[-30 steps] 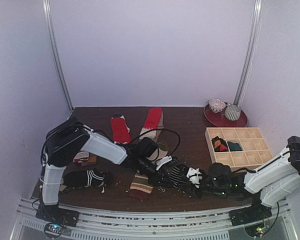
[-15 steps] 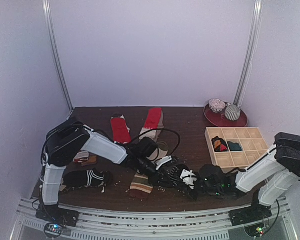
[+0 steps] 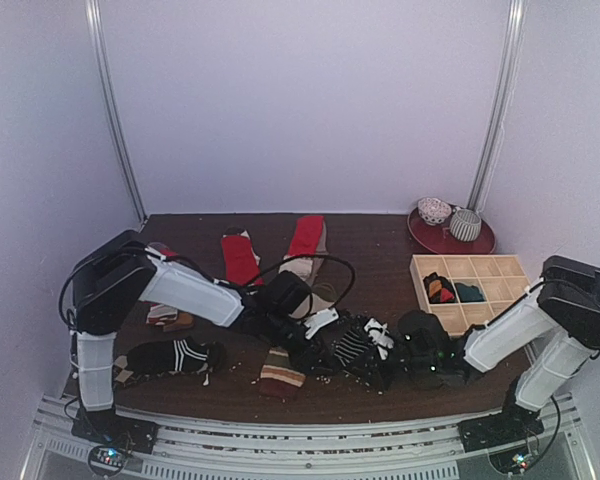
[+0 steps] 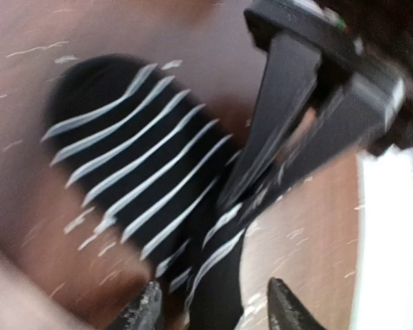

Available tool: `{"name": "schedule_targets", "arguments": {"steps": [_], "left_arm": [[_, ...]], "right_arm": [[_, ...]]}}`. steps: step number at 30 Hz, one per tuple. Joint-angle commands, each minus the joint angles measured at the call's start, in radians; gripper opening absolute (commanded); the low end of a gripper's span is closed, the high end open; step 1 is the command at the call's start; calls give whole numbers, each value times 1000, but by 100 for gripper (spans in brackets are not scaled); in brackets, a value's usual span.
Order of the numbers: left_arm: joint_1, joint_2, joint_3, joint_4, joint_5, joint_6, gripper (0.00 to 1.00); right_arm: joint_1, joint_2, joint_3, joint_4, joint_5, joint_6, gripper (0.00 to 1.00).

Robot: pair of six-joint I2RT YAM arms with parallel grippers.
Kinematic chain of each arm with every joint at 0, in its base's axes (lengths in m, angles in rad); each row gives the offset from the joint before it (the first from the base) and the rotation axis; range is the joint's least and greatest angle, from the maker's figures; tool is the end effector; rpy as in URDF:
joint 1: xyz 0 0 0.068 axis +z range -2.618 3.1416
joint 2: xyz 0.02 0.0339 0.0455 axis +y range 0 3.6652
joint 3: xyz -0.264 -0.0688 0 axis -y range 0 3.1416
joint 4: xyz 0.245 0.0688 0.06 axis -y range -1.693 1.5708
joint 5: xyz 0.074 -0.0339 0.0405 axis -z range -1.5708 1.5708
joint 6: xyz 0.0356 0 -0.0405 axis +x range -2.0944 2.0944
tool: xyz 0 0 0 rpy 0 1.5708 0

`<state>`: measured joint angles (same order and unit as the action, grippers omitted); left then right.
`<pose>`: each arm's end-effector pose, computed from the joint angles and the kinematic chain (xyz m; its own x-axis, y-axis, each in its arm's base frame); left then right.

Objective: Roll the socks
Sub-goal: Roll a pair of socks at the center of the board.

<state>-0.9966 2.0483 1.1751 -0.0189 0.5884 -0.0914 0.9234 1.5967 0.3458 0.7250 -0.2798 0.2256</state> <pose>0.2060 -0.3548 0.1181 -0.5020 0.6363 -0.5857 0.8454 0.2182 -0.4875 0.1456 0.2089 0.1094 -0.4988 -0.3032 -0.8119 -0.8199 0.4688 0.3286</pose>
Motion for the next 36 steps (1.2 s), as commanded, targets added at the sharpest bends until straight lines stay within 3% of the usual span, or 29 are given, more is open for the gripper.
{"name": "schedule_targets", "arguments": {"steps": [1,5,7,12,21,30,33,36], "left_arm": [[-14,-160,-144,99,-331,144,58],[-90,-250,-282,366,-472,379,66],[-112,-244,-330,472,-453,461,66],[-117,-166,-335,604,-329,495,66],[-119,-59,-291,609,-258,515,56],[-119,-10,-229,566,-231,513,56],[-119,6,-199,499,-217,524,43],[-119,26,-169,425,-209,516,22]], "right_arm": [[-118,107,36,-258,-282,173,4],[-175,160,48,-275,-429,234,4],[-187,173,63,-310,-451,227,4],[-205,189,92,-360,-497,215,4],[-229,220,109,-423,-528,178,4],[-239,230,111,-432,-550,180,4],[-246,227,113,-439,-557,176,4],[-249,220,110,-431,-572,181,4]]}}
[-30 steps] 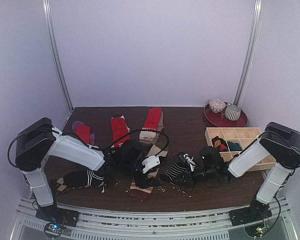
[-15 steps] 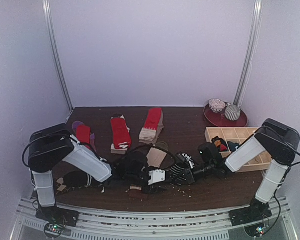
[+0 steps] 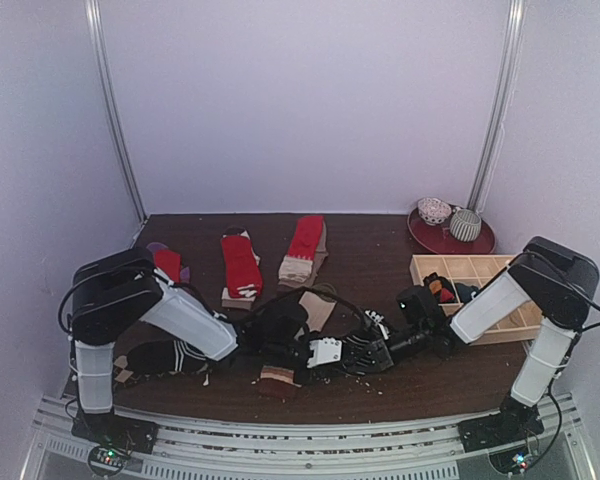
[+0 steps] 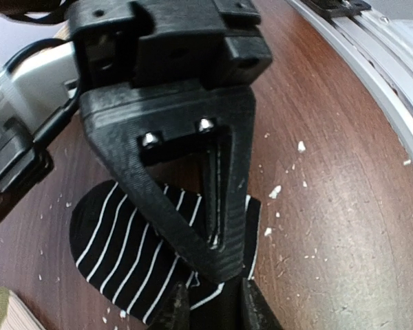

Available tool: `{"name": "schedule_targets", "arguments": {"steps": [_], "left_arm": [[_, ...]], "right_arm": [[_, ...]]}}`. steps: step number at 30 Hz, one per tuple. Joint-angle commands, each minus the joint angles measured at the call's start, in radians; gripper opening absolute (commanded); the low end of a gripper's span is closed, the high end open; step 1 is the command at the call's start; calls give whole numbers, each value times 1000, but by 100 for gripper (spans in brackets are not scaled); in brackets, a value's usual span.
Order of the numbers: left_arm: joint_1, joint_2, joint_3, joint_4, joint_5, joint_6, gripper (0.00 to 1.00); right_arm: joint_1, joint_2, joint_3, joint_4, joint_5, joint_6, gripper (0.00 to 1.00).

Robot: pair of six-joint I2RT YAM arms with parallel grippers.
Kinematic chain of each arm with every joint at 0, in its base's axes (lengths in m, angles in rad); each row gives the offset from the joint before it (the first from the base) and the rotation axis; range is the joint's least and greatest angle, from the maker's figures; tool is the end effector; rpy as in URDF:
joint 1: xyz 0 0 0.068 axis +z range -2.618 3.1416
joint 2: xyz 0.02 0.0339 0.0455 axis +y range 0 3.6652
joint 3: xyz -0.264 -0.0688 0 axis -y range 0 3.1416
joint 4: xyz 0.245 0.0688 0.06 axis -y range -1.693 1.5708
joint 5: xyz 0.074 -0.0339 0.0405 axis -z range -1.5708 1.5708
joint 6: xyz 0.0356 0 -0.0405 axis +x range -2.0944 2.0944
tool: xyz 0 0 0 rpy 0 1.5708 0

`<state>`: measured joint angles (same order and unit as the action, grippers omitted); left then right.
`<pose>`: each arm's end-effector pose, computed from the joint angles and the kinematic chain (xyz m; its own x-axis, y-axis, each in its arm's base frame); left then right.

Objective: Roll the socks
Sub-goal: Roll a pair of socks at the center of the board.

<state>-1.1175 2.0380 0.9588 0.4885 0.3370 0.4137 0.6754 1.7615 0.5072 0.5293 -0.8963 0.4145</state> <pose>0.1632 -0.3619 0.1016 0.1661 0.5254 -0.8345 0.9850 -0.0489 0.1653 0.1975 0.1938 0.0947 -0.8147 -0.3304 -0.4765 -0.5666 0.2786 0.7755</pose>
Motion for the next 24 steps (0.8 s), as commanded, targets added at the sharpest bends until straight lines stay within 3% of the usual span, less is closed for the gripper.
{"name": "schedule_targets", "arguments": {"steps": [1,4,5,10,16,20,22,24], "left_arm": [[2,42,52,-100,46,4,18],[1,37,39,-120,61,-25,8],[2,35,35,-128,59,-37,0],[12,58,90,-292,54,-173,0],[41,60,115,-454,120,-392,0],[77,94,144,-580,212,-502,0],[95,108,149,-605,267,-546,0],[102,122,159,-631,294,-568,0]], "right_arm": [[-2,51,-52,-231,42,-7,4],[-3,26,-51,-221,36,-3,4],[-5,14,-52,-215,33,0,4],[-5,-147,-64,-217,96,-16,15],[23,-541,-177,-142,385,-76,25],[178,-803,-347,56,622,-209,31],[252,-868,-442,200,699,-284,34],[319,-886,-482,241,773,-351,36]]}}
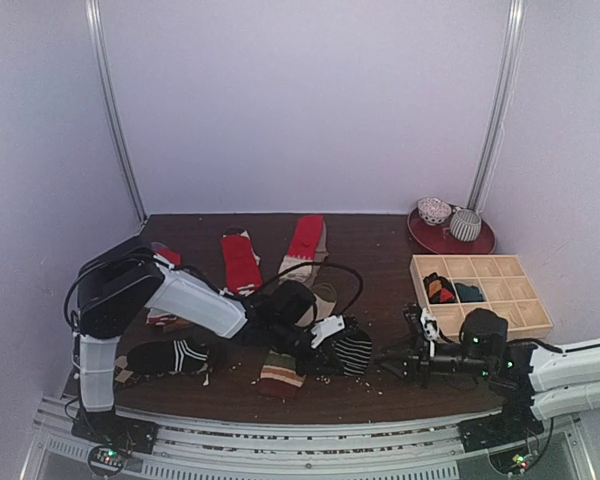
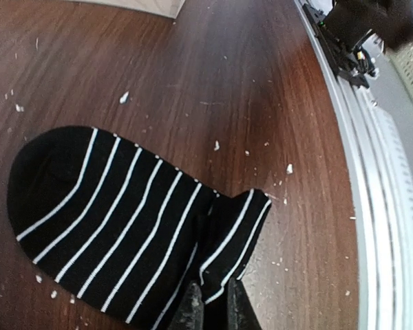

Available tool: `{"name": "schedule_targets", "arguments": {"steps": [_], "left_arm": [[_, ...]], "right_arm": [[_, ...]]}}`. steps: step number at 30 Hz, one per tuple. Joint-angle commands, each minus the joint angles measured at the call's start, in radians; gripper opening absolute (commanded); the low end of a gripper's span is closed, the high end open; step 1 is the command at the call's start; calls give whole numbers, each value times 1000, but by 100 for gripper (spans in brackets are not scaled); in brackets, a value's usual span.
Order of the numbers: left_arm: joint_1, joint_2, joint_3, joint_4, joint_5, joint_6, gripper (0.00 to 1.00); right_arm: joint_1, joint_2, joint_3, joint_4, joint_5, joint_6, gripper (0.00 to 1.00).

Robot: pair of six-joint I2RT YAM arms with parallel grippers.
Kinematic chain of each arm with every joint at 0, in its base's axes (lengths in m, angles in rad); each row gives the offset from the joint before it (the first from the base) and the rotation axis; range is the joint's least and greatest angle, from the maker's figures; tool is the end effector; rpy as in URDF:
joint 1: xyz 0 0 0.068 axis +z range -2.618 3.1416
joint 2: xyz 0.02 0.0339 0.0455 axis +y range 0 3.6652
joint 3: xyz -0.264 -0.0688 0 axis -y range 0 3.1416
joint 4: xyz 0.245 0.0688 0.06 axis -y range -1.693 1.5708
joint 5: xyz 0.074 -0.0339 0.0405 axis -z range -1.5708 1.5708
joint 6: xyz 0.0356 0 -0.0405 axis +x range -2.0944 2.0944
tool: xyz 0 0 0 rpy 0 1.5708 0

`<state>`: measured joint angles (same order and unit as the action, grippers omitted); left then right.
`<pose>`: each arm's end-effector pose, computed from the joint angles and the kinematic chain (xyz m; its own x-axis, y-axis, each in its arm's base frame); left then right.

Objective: Roll the socks
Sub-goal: Roll a pair of socks at the center of the board.

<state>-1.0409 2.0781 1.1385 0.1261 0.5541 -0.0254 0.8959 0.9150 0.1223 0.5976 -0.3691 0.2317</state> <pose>0.1925 -0.3657 0.1061 -0.3905 0.6238 -0.6770 0.9068 0.1338 -0.3997 0.1017 0.1477 0.1696 -0.3359 -0.0770 -0.9388 -0.8961 0.3330 0.2933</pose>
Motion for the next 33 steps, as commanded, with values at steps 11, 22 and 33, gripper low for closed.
{"name": "schedule_targets", "arguments": {"steps": [11,22,33], "left_arm": [[30,155,20,-330,101,-130,0],[32,156,30,-364,98,-95,0],[38,161,36,-364,107,-85,0]], "right_arm": [[262,309,14,224,417,-496,38],[238,540,145,192,394,-532,38],[198,647,191,162,413,-489,29]]}}
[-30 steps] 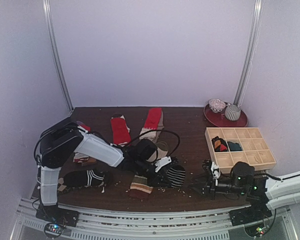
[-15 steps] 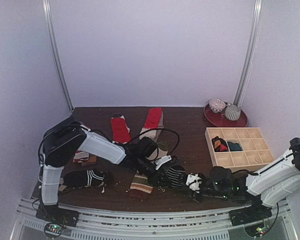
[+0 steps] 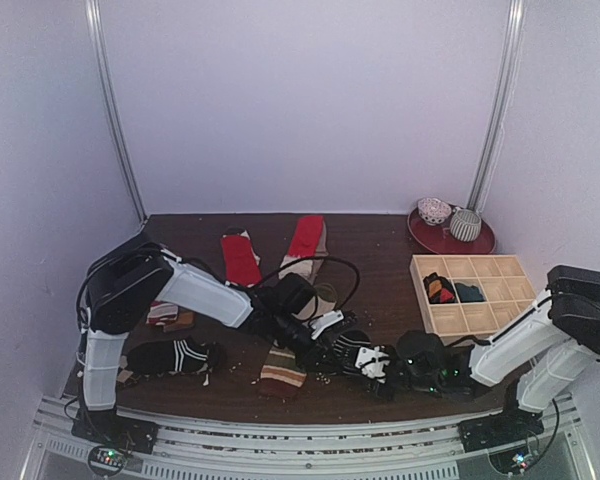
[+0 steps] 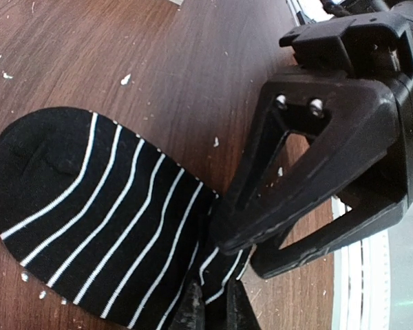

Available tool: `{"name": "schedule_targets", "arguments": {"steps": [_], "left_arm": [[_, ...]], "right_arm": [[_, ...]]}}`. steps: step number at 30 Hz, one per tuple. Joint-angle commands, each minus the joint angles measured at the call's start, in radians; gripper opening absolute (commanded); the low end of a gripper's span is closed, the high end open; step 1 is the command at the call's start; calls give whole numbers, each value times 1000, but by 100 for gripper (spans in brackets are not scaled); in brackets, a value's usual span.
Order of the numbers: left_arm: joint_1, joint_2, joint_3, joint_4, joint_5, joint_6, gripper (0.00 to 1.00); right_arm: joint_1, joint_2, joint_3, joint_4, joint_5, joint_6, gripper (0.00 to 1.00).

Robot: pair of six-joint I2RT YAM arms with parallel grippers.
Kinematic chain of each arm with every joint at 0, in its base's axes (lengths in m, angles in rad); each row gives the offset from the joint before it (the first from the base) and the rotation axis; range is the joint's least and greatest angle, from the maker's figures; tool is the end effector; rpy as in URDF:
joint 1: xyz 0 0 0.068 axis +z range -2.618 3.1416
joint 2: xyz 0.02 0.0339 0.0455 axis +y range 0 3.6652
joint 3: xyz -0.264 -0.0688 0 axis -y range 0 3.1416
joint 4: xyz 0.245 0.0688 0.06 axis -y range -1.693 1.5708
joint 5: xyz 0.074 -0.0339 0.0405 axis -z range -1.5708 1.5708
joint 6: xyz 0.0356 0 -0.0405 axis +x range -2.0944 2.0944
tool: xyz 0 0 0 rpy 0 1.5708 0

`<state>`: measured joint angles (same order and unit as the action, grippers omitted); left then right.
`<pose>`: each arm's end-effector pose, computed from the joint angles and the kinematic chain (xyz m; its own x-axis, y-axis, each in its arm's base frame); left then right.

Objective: Roll the socks
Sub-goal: Roll a pair of socks at the center of the board.

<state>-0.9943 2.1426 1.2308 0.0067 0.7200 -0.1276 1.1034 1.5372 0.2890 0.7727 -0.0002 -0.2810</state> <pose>0.2106 -0.3671 0.0993 -0.5337 0.6453 -0.5466 0.7908 0.1517 -0.5930 0.1095 0.2171 0.1138 0.0494 -0.5176 -0.8542 -0.9150 0.3194 -0.2465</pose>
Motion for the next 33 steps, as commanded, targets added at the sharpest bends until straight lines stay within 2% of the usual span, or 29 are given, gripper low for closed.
{"name": "schedule_targets", "arguments": {"steps": [1,5,9,12,14,20,21,24,26,30,33], "left_arm": [[-9,97,-56,-246,-57,18,0],[-8,99,-56,-247,-56,23,0],[-6,99,-50,-250,-54,34,0],[-4,95,-45,-255,-61,45,0],[-1,79,-42,-249,-87,48,7],[12,-42,-21,-170,-221,94,51],[12,-75,-26,-145,-247,103,54],[13,-199,-82,-25,-310,130,58],[11,-279,-160,110,-340,154,59],[1,-421,-405,457,-381,218,59],[-17,-452,-543,693,-384,291,60]], "right_arm": [[-10,28,27,-13,52,27,27],[-19,56,54,-58,51,66,18],[-23,98,79,-104,39,119,15],[-25,108,85,-136,26,188,9],[-36,110,98,-177,-11,252,4],[-61,114,88,-232,-161,429,1],[-67,116,88,-245,-186,457,1],[-99,123,90,-293,-277,552,0],[-125,126,86,-319,-328,608,1],[-180,126,54,-320,-440,697,1],[-242,145,33,-283,-544,760,1]]}}
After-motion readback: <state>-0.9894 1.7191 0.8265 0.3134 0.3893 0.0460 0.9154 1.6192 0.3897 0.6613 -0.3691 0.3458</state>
